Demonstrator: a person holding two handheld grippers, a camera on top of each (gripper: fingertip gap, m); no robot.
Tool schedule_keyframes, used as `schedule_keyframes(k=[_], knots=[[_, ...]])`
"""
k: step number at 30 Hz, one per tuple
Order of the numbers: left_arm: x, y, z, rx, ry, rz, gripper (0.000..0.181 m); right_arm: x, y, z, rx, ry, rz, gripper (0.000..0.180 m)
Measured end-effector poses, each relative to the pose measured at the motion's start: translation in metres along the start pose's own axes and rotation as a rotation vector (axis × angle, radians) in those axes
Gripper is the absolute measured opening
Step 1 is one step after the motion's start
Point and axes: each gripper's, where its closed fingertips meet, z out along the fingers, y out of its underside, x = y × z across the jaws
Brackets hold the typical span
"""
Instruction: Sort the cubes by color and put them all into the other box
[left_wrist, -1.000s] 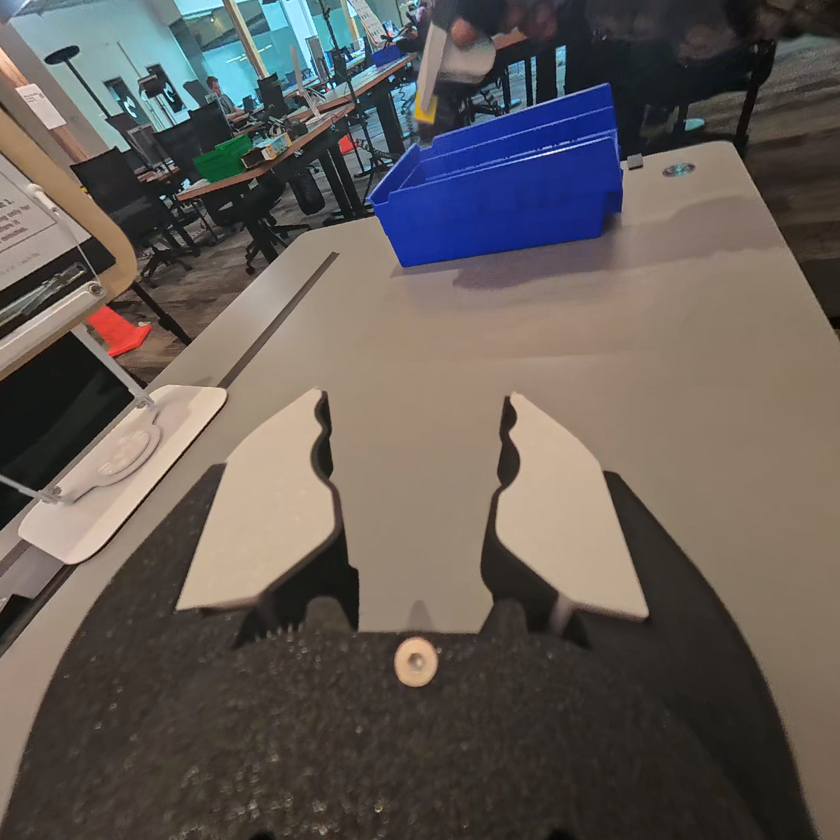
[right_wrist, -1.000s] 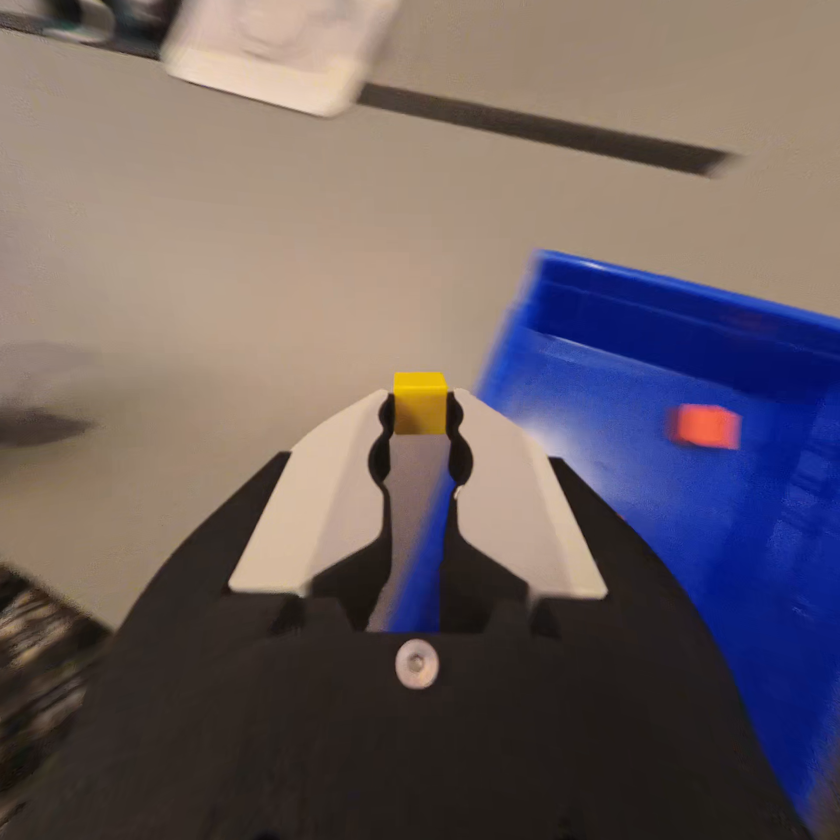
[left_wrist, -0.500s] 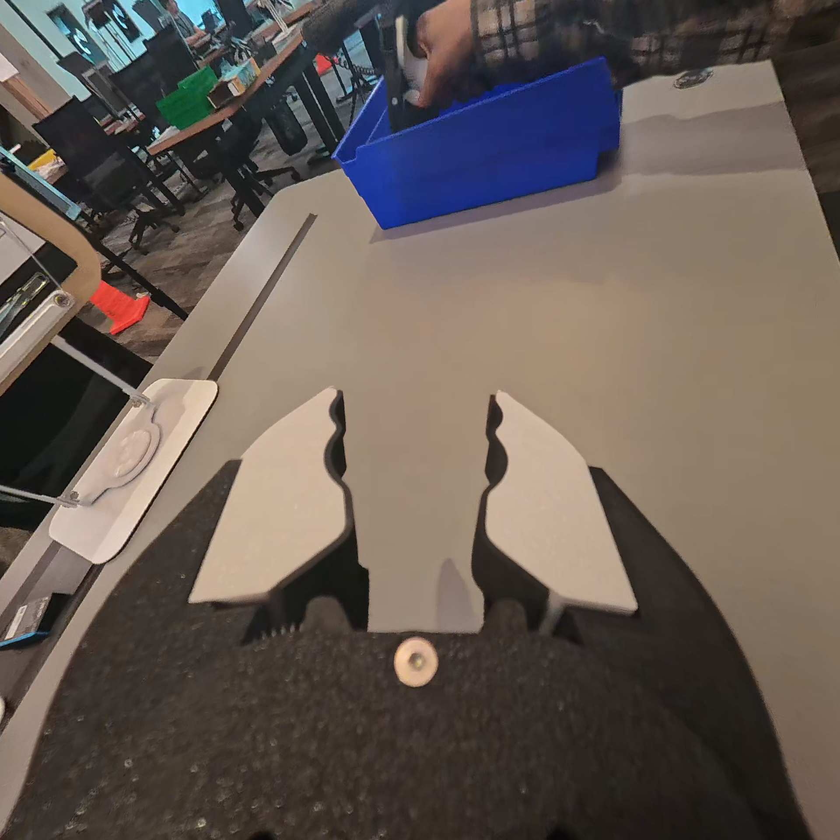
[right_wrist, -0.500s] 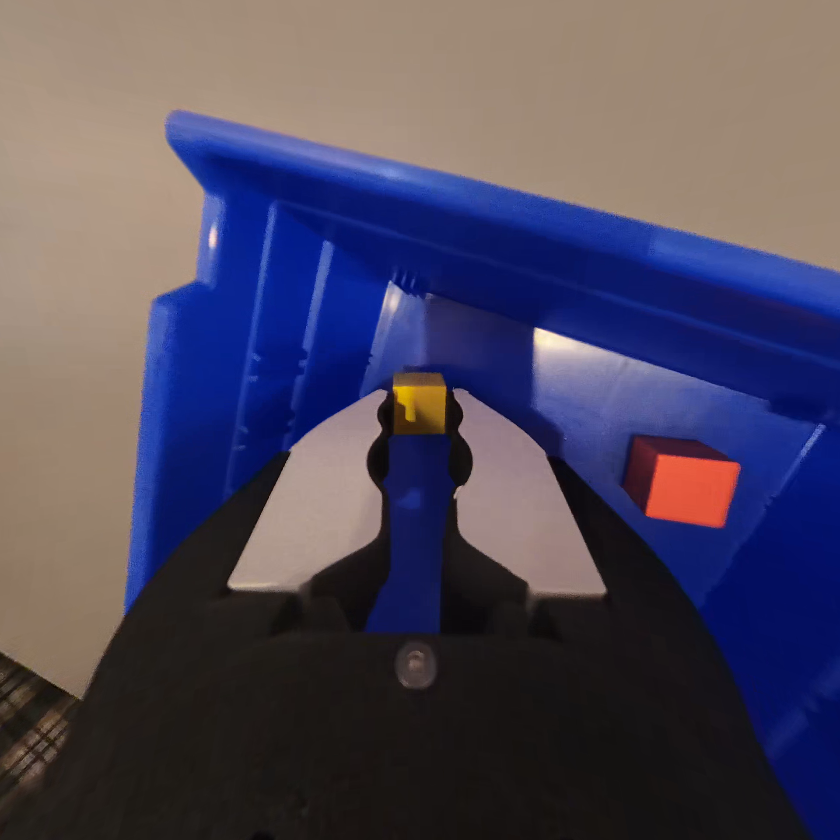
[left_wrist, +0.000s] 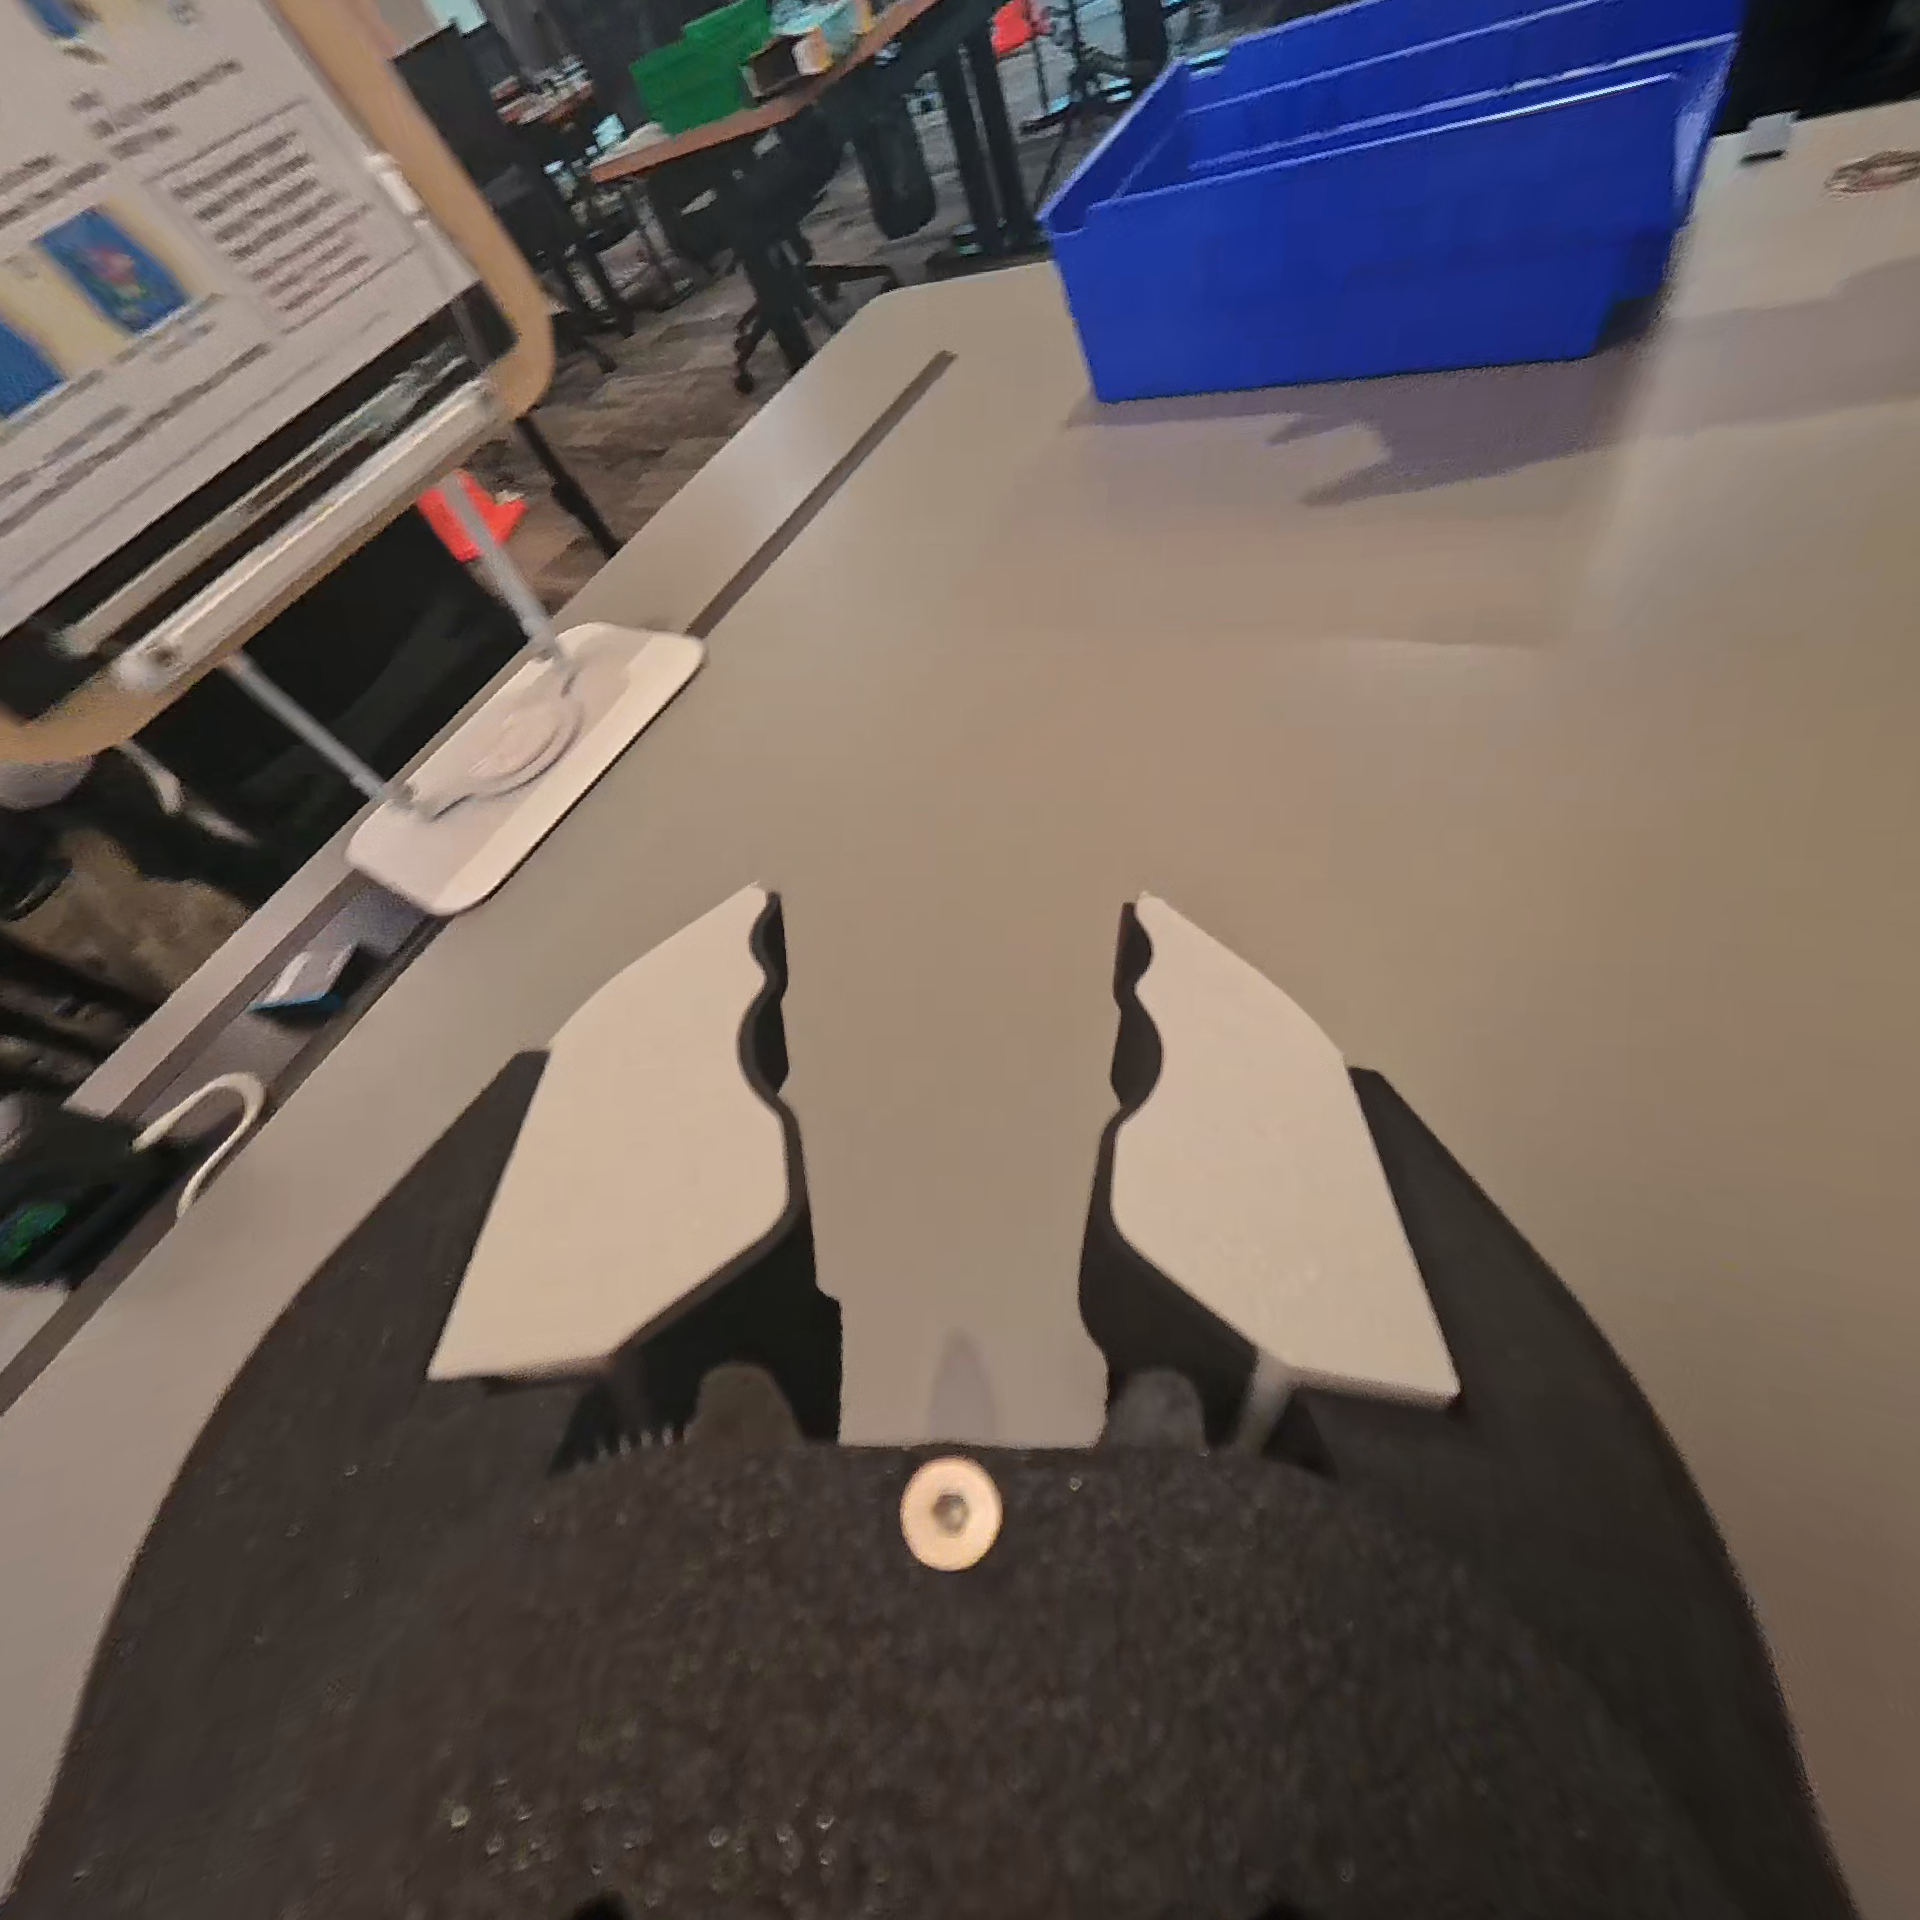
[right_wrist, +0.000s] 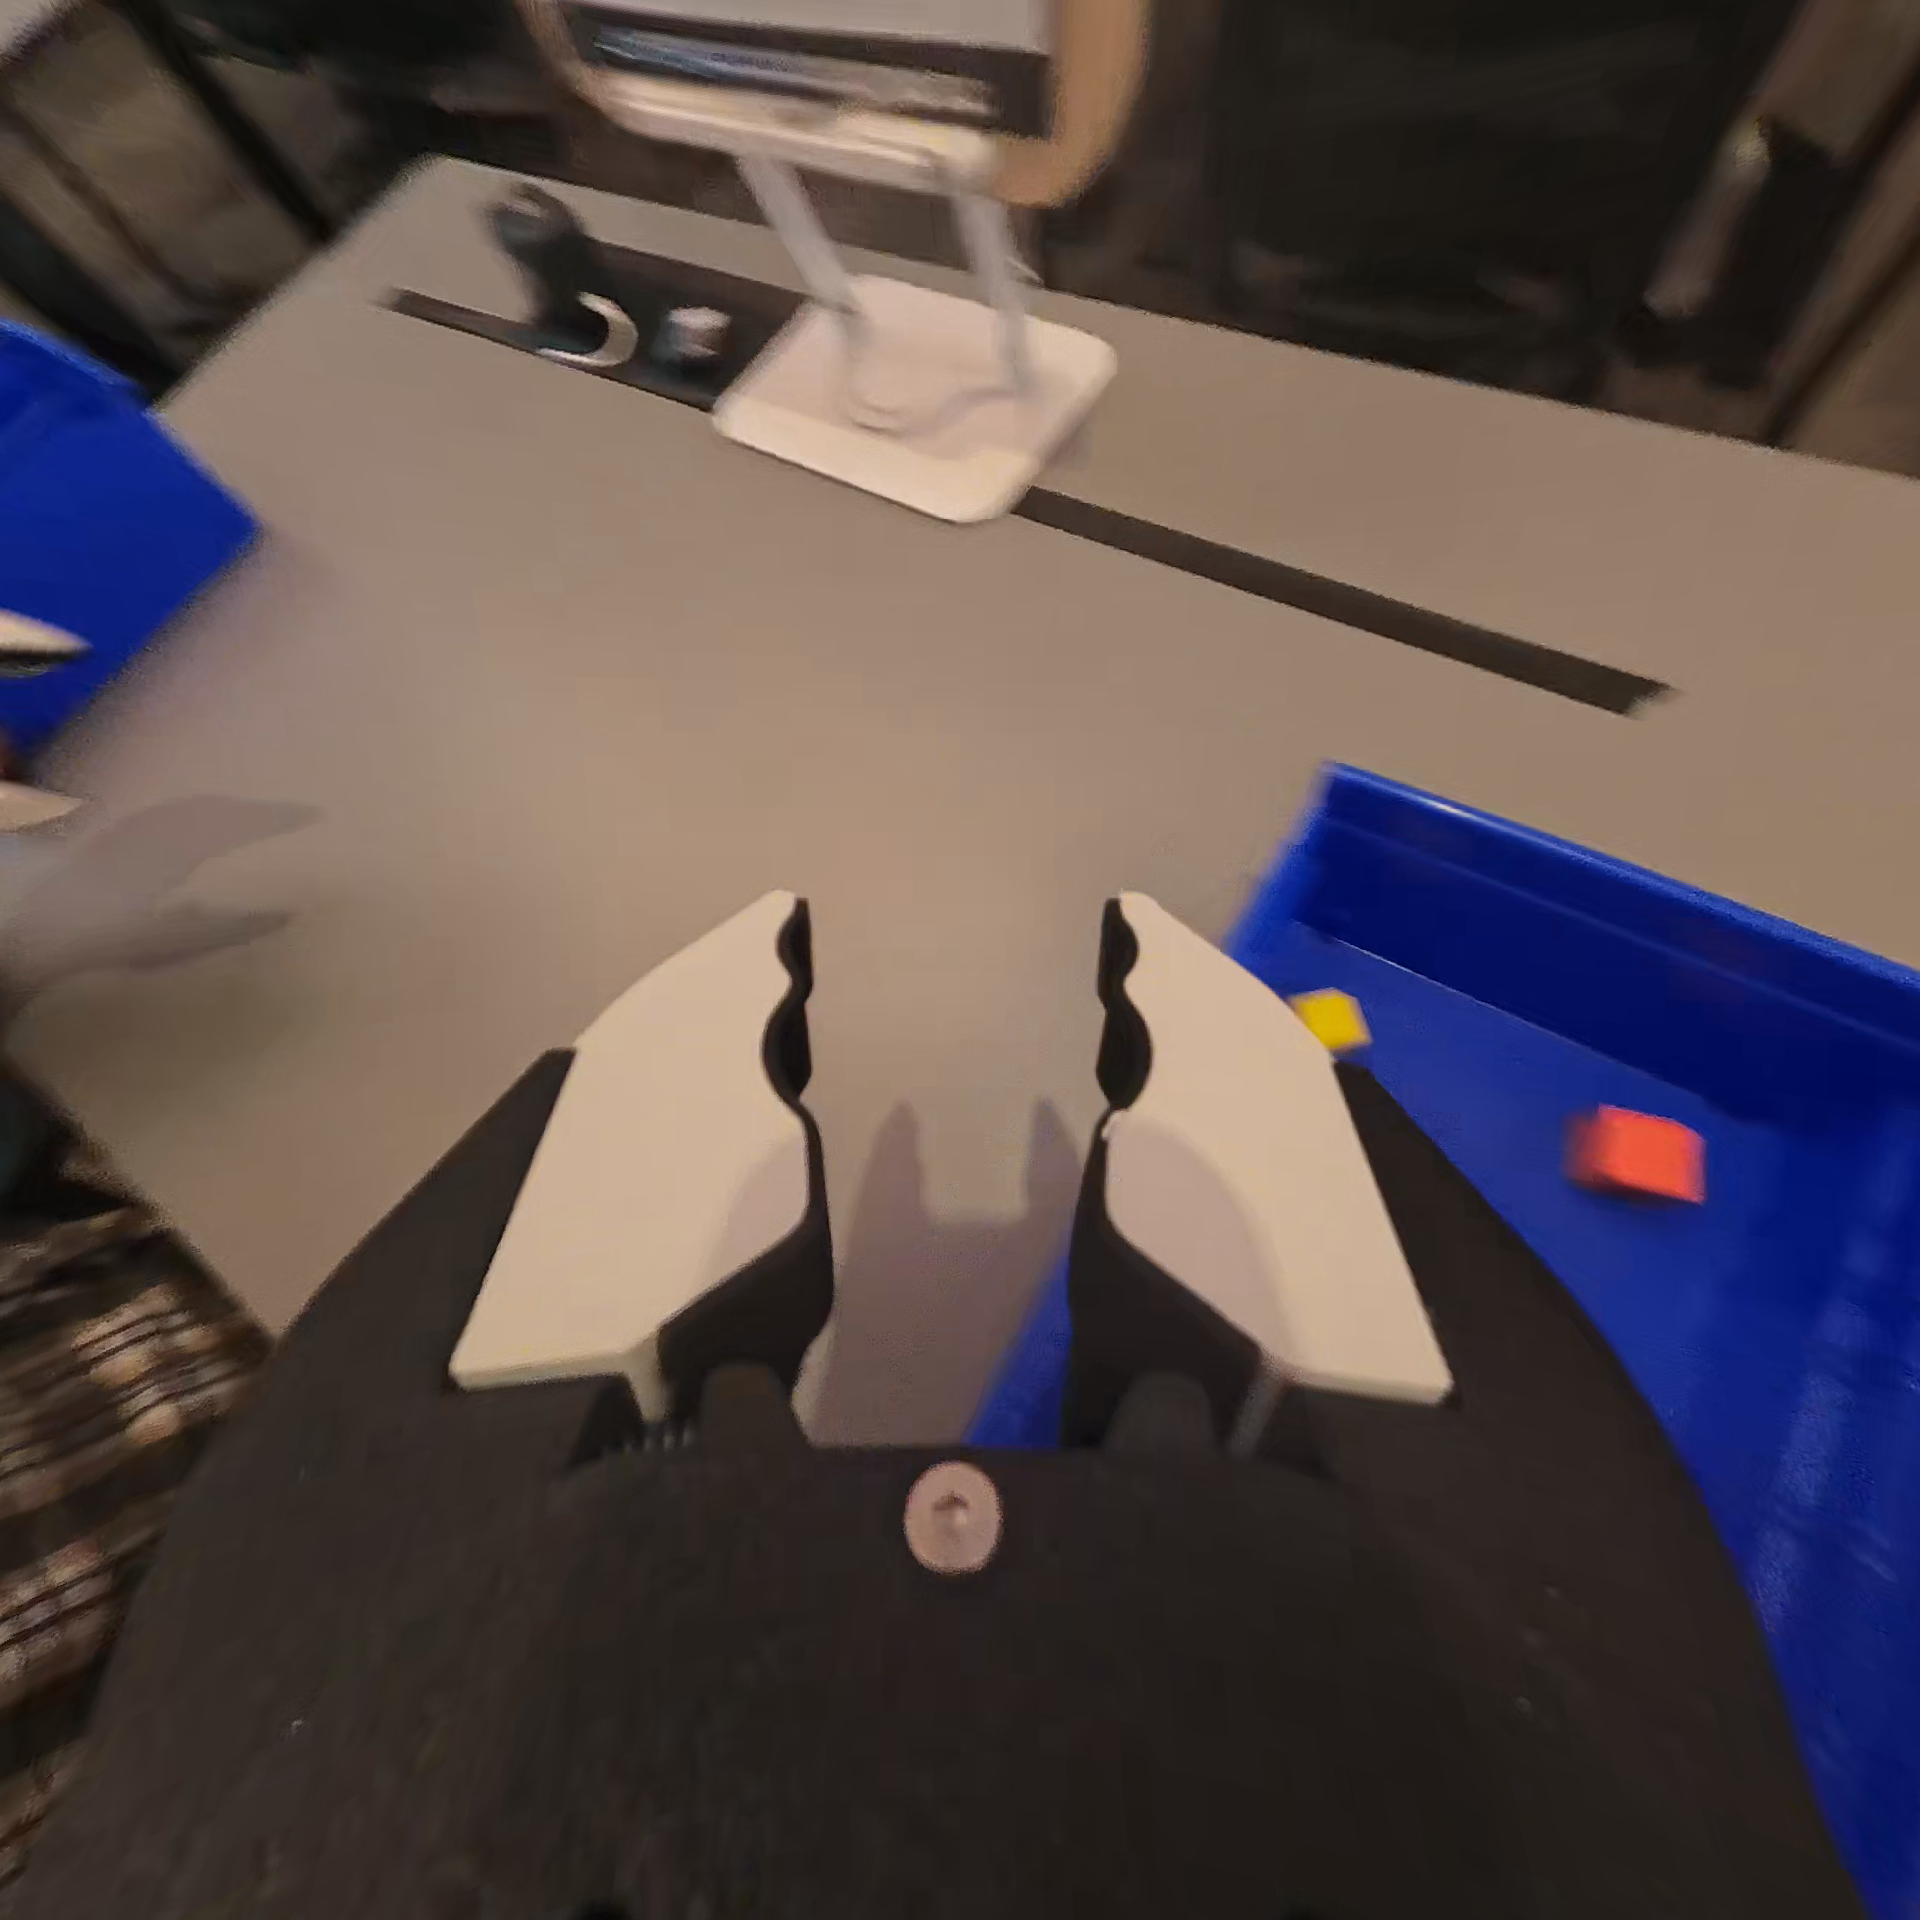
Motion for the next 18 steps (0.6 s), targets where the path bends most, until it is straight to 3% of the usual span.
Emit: schedule_keyframes(k=[3,7,11,14,18], knots=[[-0.032,0.018,-0.046,-0.068,-0.11,0.016,0.06,-0.076,0.011,0.019,0.073,-0.2,-0.058,0.053],[-0.111,0.057,-0.132,-0.269,-0.347,0.028,0.058,-0.159,0.045,0.065,0.089,-0.451,-0.115,0.053],[-0.192,0.121,-0.211,-0.558,-0.438,0.074,0.057,-0.211,0.078,0.111,0.072,-0.623,-0.093,0.051],[-0.233,0.178,-0.238,-0.741,-0.398,-0.009,0.058,-0.233,0.092,0.13,0.047,-0.726,-0.011,0.05],[-0.264,0.24,-0.24,-0.898,-0.404,-0.238,0.061,-0.243,0.096,0.14,0.027,-0.771,0.054,0.049]])
